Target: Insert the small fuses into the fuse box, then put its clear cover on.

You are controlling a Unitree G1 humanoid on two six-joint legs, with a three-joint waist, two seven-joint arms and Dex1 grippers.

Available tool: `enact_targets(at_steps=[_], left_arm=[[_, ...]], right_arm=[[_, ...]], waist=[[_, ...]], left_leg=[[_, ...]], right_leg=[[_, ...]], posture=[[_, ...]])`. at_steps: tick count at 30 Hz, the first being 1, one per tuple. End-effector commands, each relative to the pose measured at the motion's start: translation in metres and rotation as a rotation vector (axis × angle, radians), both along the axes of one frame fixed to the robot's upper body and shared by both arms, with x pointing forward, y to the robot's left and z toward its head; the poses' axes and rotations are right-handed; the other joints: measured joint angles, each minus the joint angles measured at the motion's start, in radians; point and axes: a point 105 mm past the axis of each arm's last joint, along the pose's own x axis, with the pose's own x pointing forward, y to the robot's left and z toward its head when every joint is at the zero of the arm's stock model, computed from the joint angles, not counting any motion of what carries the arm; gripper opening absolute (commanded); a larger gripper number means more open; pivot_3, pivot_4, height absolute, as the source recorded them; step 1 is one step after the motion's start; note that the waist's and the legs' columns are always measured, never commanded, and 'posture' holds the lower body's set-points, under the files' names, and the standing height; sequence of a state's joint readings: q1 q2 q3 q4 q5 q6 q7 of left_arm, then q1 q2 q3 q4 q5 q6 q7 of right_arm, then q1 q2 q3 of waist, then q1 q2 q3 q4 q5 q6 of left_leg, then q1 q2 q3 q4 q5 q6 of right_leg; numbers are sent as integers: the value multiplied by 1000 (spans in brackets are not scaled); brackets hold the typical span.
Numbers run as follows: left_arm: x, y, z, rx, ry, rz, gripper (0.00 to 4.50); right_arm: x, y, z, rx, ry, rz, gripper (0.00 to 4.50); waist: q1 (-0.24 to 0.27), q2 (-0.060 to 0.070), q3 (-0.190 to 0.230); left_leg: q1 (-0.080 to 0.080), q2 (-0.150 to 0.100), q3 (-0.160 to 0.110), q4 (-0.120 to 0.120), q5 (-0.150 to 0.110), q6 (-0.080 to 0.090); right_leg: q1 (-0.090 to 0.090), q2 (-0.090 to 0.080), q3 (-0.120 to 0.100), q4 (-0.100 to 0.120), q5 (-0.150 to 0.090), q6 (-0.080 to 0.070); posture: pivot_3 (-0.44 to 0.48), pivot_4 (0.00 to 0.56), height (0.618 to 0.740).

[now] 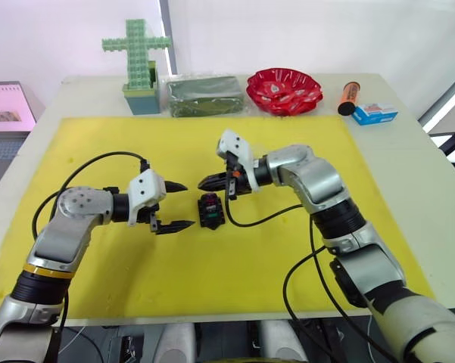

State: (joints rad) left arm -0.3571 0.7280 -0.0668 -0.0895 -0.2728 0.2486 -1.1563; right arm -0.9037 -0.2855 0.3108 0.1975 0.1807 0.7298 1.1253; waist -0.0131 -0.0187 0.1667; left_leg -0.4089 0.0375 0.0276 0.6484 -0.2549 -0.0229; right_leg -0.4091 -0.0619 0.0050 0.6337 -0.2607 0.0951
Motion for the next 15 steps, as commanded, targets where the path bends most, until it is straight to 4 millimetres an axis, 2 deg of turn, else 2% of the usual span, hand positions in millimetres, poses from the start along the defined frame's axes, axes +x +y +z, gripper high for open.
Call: enact_targets(at_steps=[1,15], left_arm=[[0,-2,8,1,-35,-18,4500],[-1,1,7,5,-35,-12,4500]], right_arm=[[-3,4,7,30,-23,25,21],[4,0,-17,13,30,-4,21]], waist=[[-1,0,0],[0,0,0]], left_leg=[[0,0,0,0,0,0],[0,0,0,0,0,0]], right_leg=[[0,0,0,0,0,0],[0,0,0,0,0,0]], posture=[[0,150,740],[0,150,740]])
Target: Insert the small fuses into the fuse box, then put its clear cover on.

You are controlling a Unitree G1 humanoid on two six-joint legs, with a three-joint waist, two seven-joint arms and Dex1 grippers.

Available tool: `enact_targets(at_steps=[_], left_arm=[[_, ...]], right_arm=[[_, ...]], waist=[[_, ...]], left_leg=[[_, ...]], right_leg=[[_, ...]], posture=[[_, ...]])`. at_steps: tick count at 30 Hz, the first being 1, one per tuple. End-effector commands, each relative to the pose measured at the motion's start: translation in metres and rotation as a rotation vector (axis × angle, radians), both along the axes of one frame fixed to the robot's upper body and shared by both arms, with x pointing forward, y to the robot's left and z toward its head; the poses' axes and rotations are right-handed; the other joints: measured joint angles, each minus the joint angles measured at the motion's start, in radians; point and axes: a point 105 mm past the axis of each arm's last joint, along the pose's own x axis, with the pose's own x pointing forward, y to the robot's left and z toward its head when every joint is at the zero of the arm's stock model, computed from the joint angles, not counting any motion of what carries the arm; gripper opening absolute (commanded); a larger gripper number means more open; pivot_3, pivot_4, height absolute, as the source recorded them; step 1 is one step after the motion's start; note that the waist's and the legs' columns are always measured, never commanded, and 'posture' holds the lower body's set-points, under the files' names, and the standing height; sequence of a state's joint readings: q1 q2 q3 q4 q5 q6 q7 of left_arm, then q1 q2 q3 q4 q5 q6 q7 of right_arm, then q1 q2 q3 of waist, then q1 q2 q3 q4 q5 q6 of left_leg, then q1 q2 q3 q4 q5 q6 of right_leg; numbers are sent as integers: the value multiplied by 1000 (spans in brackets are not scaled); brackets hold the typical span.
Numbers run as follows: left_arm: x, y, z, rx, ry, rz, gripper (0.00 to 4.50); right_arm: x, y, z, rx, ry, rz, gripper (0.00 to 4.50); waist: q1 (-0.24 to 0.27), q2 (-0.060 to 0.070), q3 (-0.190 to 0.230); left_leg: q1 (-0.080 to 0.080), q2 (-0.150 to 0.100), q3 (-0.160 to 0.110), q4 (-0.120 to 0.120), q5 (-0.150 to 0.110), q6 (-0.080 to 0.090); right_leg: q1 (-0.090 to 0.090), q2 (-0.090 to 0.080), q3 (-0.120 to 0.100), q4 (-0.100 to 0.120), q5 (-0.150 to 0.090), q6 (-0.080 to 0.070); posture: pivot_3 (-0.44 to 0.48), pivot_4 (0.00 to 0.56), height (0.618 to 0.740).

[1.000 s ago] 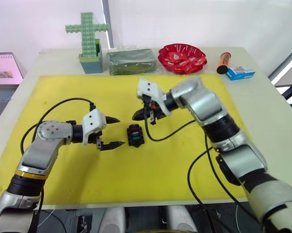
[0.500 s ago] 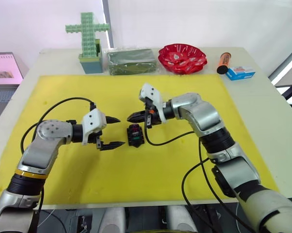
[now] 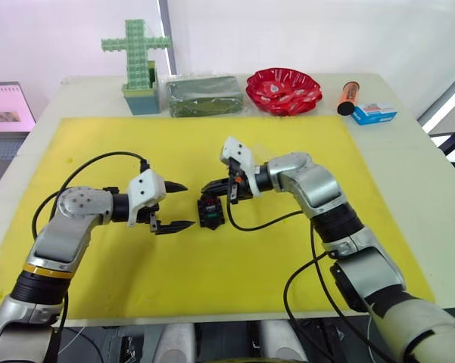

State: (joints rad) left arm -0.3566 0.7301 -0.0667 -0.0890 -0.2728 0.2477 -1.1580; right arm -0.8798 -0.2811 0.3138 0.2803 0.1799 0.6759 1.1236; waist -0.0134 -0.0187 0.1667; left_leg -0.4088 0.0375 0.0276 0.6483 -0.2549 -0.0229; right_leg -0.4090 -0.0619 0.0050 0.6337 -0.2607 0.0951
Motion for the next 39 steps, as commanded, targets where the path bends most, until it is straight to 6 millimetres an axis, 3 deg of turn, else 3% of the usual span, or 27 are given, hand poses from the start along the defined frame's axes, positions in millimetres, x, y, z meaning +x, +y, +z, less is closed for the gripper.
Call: enact_targets(at_steps=[1,19,26,28,32,39], left_arm=[[-1,1,7,4,-35,-11,4500],[-1,1,6,8,-34,-13,4500],[-2,0,5,2,-31,-13,4500],[-2,0,5,1,-30,-12,4500],[-2,1,6,-1,-32,-12,4500],[-5,3,15,-19,-42,-9,4500]], right_arm=[[-1,5,-2,10,-13,19,21],[1,1,-45,-182,43,-1,21],[0,-2,-53,-221,62,-10,21],[0,-1,-50,-205,51,-7,21],[6,4,-26,-111,-3,-24,21],[1,3,35,46,-87,-35,21]], waist=[[0,0,0],[-1,0,-1],[0,0,-3],[0,0,-4],[1,0,-4],[0,1,-4]], left_leg=[[0,0,0,0,0,0],[1,0,0,0,0,0],[2,0,0,0,0,0],[2,0,0,0,0,0],[2,0,0,0,0,0],[1,0,0,0,0,0]], right_leg=[[0,0,0,0,0,0],[1,0,0,0,0,0],[2,0,0,0,0,0],[2,0,0,0,0,0],[2,0,0,0,0,0],[1,0,0,0,0,0]], posture=[[0,150,740],[0,150,740],[0,150,740],[0,150,740],[0,150,740],[0,150,740]])
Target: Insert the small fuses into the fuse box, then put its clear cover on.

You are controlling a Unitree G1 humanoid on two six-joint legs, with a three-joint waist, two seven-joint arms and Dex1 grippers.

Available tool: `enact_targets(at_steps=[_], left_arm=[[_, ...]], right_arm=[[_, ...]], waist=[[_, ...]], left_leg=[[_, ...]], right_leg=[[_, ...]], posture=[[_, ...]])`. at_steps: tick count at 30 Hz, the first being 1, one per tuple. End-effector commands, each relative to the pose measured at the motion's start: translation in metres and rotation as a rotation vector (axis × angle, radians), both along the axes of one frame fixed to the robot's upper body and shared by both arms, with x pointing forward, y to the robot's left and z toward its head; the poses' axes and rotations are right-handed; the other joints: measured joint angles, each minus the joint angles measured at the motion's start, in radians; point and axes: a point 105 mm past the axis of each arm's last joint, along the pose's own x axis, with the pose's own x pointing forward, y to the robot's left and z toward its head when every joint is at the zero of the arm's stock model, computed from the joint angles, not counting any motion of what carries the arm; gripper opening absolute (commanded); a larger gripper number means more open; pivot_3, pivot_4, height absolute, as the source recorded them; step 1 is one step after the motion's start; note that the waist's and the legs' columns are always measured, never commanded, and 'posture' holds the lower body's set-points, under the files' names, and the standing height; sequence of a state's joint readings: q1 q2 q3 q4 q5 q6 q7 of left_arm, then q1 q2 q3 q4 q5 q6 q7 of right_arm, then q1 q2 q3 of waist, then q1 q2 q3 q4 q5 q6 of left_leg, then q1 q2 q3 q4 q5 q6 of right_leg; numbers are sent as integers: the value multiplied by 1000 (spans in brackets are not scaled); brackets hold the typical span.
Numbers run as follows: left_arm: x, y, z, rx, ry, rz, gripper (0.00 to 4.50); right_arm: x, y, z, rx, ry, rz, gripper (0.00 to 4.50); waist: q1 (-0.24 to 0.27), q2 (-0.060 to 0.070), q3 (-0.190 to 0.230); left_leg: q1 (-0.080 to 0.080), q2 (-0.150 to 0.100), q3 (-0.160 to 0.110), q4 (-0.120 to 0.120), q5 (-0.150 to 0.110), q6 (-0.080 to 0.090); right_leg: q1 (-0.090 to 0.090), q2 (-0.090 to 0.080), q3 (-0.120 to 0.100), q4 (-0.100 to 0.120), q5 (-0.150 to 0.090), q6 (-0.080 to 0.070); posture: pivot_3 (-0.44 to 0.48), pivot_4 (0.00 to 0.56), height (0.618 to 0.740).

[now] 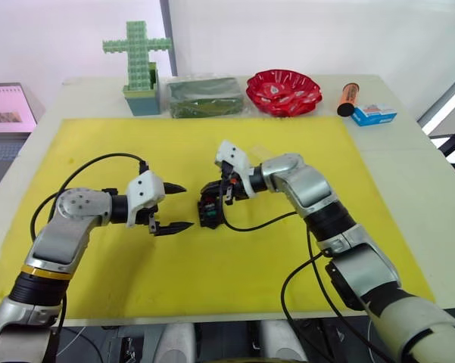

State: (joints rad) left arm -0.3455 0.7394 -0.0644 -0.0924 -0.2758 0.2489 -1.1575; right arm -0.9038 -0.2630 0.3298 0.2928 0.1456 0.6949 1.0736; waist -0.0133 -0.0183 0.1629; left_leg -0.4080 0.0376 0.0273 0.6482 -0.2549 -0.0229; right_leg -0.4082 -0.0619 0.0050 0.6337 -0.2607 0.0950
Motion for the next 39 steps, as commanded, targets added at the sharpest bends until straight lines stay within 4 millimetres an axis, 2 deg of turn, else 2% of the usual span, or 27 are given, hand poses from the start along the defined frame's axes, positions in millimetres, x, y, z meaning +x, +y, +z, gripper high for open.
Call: enact_targets(at_steps=[1,4,9,12,14,17,21,25,28,33,39], left_arm=[[-4,0,20,-33,-51,-12,4500],[-8,1,27,-54,-54,2,4500],[-14,5,27,-67,-24,79,4500],[-22,14,16,-86,32,189,4500],[-25,17,8,-106,66,256,4500],[-31,23,-2,-101,95,332,4500],[-37,27,-9,-94,132,372,4500],[-35,34,-7,-102,112,400,4500],[-35,34,-3,-122,107,418,4500],[-36,29,-1,-135,110,412,4500],[-30,15,1,-126,97,353,4500]], right_arm=[[-8,-4,43,99,-81,7,21],[-15,-17,62,130,-154,-16,21],[-20,-50,75,190,-347,-141,21],[-25,-88,48,64,-383,-243,21],[-32,-106,38,50,-322,-297,21],[-39,-130,31,8,-312,-359,607],[-45,-152,31,40,-265,-442,2010],[-60,-170,11,-39,-251,-485,3442],[-63,-180,3,-53,-242,-532,4461],[-53,-180,7,-6,-277,-585,4461],[-20,-169,16,-26,-276,-580,4461]], waist=[[1,0,0],[2,0,0],[2,0,0],[3,0,0],[2,0,0],[1,-1,0],[1,0,0],[12,-1,0],[15,-1,0],[16,-1,0],[18,-1,0]], left_leg=[[0,0,0,0,0,0],[-1,0,0,0,0,0],[-1,0,0,0,0,0],[-1,0,0,0,0,0],[-1,0,0,-1,0,0],[0,0,0,0,0,0],[1,1,0,-1,0,0],[0,0,-1,-1,0,0],[0,0,0,0,0,0],[1,0,0,0,0,0],[1,0,1,0,0,0]], right_leg=[[-1,0,0,0,0,0],[-1,0,0,0,0,0],[0,0,0,-1,0,0],[0,-1,0,-1,0,0],[0,-1,0,-2,0,0],[0,-1,1,-1,0,0],[1,0,1,-1,0,0],[1,-1,0,-2,0,-1],[1,-1,1,-3,-2,-3],[1,0,2,-2,-2,-3],[2,0,2,-2,-2,-3]], posture=[[0,150,740],[0,150,740],[0,150,740],[0,150,740],[0,150,740],[0,150,740],[0,150,740],[0,150,740],[0,150,740],[0,150,740],[0,150,740]])
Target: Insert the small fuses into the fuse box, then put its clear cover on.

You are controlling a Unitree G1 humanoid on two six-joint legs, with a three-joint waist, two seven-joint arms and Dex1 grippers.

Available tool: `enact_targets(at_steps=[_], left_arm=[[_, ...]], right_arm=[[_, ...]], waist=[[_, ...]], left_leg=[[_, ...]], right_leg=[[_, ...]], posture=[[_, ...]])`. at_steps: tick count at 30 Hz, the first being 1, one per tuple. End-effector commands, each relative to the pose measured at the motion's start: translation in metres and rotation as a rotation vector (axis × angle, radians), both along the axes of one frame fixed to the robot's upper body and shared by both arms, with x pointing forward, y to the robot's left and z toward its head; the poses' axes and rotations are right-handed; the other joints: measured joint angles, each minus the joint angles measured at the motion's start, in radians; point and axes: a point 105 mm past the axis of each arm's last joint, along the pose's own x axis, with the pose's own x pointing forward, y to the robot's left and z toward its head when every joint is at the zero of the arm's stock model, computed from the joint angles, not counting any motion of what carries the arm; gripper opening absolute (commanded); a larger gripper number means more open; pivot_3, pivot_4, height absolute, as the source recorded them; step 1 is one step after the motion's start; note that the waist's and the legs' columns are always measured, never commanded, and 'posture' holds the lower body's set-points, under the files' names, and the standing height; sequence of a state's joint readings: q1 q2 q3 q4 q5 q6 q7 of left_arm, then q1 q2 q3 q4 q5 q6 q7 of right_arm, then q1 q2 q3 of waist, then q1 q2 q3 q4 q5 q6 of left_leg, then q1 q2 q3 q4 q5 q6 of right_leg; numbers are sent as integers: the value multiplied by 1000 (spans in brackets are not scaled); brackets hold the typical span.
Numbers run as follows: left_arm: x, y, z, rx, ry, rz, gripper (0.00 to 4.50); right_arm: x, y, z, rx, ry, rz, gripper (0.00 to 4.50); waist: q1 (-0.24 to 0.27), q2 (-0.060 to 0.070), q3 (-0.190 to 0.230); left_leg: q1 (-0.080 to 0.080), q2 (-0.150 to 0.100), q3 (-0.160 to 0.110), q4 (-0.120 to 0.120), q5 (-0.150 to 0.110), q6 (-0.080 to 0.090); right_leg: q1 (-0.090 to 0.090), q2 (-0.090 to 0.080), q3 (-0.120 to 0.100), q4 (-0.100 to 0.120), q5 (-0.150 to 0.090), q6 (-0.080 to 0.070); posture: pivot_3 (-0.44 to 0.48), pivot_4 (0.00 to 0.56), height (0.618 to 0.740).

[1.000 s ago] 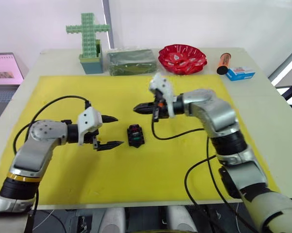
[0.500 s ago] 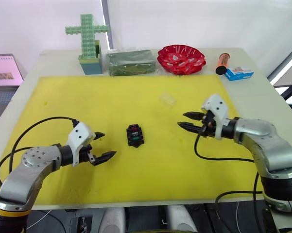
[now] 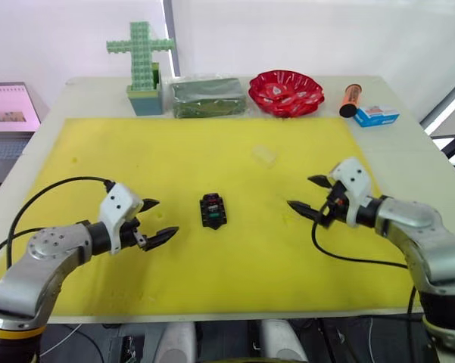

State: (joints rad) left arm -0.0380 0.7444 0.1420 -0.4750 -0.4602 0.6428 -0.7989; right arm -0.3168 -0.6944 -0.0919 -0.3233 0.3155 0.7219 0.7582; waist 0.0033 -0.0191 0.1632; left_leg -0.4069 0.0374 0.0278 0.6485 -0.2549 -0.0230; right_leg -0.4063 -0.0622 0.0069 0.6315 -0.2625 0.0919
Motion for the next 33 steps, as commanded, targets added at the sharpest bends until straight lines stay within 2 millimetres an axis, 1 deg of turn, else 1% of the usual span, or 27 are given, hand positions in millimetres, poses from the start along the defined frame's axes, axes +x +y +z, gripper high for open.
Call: enact_targets(at_steps=[1,2,3,7,11,14,18,21,25,28,29,32,33], left_arm=[[2,-9,5,16,-29,-44,4500],[3,-11,5,13,-29,-49,4500],[4,-15,5,12,-30,-62,4500],[3,-23,4,19,-34,-95,4500],[-2,-27,3,15,-31,-103,4500],[-5,-28,1,18,-30,-103,4500],[-8,-30,0,21,-31,-99,4500],[-11,-30,0,20,-31,-95,4500],[-16,-31,-4,20,-26,-93,4500],[-19,-33,-6,18,-23,-91,4500],[-19,-33,-7,18,-23,-89,4500],[-20,-35,-10,12,-21,-77,4500],[-21,-36,-11,10,-22,-74,4500]], right_arm=[[18,7,6,-35,-4,6,4461],[23,10,6,-40,1,15,4461],[33,14,9,-42,4,14,4461],[71,32,29,42,41,-4,4461],[102,43,29,28,101,-36,4461],[112,50,25,38,139,-25,4461],[121,59,22,57,166,-8,4461],[126,60,11,18,184,-20,4461],[127,61,-2,-9,218,-11,4461],[127,60,-9,-39,226,-13,3914],[128,60,-9,-40,225,-12,3669],[129,63,-5,-23,209,-1,2551],[129,64,-4,-20,205,2,2255]], waist=[[1,0,0],[2,0,0],[3,0,0],[-6,0,0],[-17,0,0],[-17,0,0],[-16,1,0],[-19,1,1],[-21,1,0],[-20,1,0],[-20,1,0],[-21,1,0],[-22,1,0]], left_leg=[[0,0,0,0,0,0],[0,0,0,0,0,0],[0,0,0,0,0,0],[0,0,0,0,0,0],[-1,0,0,-1,0,0],[-1,0,0,-1,0,0],[-1,-1,1,-1,0,0],[-1,-1,1,-1,0,0],[-1,0,1,-2,0,0],[-1,0,1,-1,0,0],[-1,0,1,-1,0,0],[-1,0,1,-1,0,0],[-1,0,1,-2,0,0]], right_leg=[[0,0,0,0,0,0],[0,0,0,0,0,0],[0,0,0,0,0,0],[-1,0,1,0,1,2],[-2,0,0,0,2,3],[-2,0,1,0,2,3],[-2,0,1,1,2,3],[-2,0,2,1,2,3],[-2,0,2,1,2,3],[-2,0,2,1,2,3],[-2,0,2,1,2,3],[-2,0,2,1,2,3],[-2,0,2,1,2,3]], posture=[[0,150,740],[0,150,740],[0,150,740],[0,150,740],[0,150,740],[0,150,740],[0,150,740],[0,150,740],[0,150,740],[0,150,740],[0,150,740],[0,150,740],[0,150,740]])
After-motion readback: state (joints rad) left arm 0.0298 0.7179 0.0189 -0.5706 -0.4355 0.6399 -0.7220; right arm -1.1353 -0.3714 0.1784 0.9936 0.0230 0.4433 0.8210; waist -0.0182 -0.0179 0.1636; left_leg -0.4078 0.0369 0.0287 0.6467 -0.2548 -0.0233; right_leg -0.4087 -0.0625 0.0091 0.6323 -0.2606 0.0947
